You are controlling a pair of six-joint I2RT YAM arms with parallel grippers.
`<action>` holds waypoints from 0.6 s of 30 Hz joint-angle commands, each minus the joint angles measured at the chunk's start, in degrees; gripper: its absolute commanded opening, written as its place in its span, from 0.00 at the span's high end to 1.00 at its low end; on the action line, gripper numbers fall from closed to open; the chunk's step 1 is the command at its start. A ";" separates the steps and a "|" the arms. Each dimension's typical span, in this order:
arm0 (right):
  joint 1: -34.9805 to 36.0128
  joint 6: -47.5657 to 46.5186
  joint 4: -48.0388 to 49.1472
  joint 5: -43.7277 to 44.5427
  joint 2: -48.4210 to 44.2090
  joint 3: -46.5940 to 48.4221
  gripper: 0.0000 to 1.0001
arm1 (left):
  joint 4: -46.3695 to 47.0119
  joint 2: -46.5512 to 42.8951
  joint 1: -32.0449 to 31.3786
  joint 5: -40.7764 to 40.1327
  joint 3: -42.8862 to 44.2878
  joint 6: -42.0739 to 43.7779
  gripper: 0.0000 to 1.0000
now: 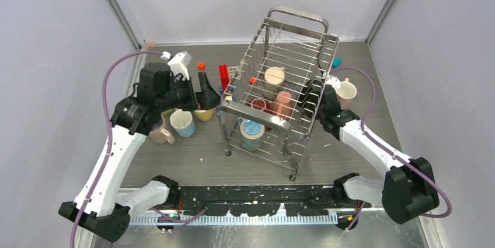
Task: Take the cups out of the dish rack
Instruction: Unload the cup from the dish rack.
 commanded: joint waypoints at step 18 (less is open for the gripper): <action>-0.12 13.94 -4.85 -3.12 -5.66 6.81 0.99 | 4.62 -4.84 -0.22 -1.52 -0.81 -2.98 0.00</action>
